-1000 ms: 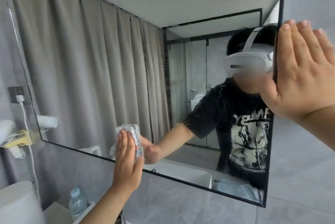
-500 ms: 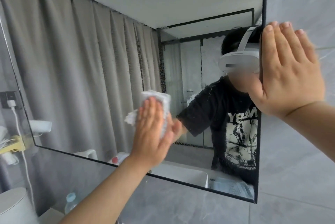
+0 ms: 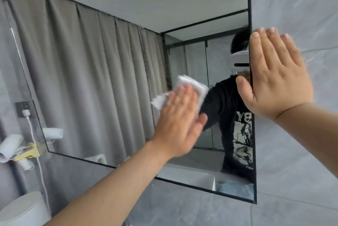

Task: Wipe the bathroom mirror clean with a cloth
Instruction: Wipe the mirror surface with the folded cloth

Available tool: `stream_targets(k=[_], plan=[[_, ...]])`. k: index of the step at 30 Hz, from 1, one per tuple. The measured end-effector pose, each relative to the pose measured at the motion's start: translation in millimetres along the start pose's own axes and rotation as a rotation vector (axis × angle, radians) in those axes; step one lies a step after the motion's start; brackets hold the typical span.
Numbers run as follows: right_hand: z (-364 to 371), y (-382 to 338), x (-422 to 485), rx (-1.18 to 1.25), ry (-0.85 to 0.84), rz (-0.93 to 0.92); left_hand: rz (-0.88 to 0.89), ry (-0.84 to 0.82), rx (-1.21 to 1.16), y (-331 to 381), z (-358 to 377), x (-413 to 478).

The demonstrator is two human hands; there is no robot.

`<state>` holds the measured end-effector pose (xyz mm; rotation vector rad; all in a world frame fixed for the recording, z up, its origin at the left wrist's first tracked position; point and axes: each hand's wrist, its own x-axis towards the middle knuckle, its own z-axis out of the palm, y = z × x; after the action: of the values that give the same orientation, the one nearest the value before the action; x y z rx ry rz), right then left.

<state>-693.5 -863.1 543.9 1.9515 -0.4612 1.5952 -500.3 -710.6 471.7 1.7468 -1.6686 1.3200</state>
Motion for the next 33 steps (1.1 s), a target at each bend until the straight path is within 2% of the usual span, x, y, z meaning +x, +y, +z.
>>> stream_targets(k=[2,4,6,9,11,12,14,15,17,20,23,25,27,29,31,33], plan=[[0.3,0.0,-0.2,0.004,0.016,-0.004,0.241,-0.028,0.072,-5.4,2.4,-7.0],[0.3,-0.4,0.0,0.011,0.021,-0.004,0.257,-0.009,0.093,-26.2,-10.4,2.9],[-0.6,-0.5,0.3,0.02,0.009,-0.002,0.038,0.077,0.055,-55.1,-23.3,16.3],[-3.0,-1.6,0.6,0.027,-0.012,0.008,-0.573,0.268,-0.197,-116.8,-37.1,25.8],[-3.9,-2.2,1.7,0.03,-0.028,0.01,-0.874,0.327,-0.345,-142.4,-41.1,19.7],[-4.2,-2.5,1.9,0.03,-0.031,0.009,-0.953,0.337,-0.376,-146.3,-40.1,15.2],[-4.2,-2.3,1.8,0.025,-0.033,0.008,-0.993,0.349,-0.369,-132.7,-33.7,8.0],[-4.0,-1.7,1.4,0.021,-0.031,0.005,-0.959,0.342,-0.353,-118.2,-28.3,5.0],[-3.8,-1.8,1.6,0.027,-0.029,-0.002,-0.77,0.28,-0.284,-79.2,-16.2,-1.5],[-5.0,-1.7,1.5,0.034,-0.031,0.0,-0.273,0.075,-0.132,-1.6,7.6,-19.3],[-5.1,-1.0,0.9,0.032,-0.037,0.002,0.252,-0.037,-0.016,49.3,33.4,-41.9],[-5.3,-0.9,1.9,0.035,-0.041,0.0,0.435,-0.077,0.018,50.7,40.5,-45.5],[-5.8,-0.6,2.5,0.047,-0.041,0.002,0.521,-0.115,0.059,38.6,33.9,-35.7],[-6.1,-0.4,2.6,0.06,-0.043,0.01,0.494,-0.086,0.082,20.7,15.9,-11.1],[-6.2,-0.7,1.9,0.059,-0.051,0.018,0.288,0.034,0.084,-6.3,-6.1,26.1],[-6.4,-1.3,2.2,0.053,-0.051,0.022,-0.02,0.174,0.041,-35.3,-28.6,68.1]])
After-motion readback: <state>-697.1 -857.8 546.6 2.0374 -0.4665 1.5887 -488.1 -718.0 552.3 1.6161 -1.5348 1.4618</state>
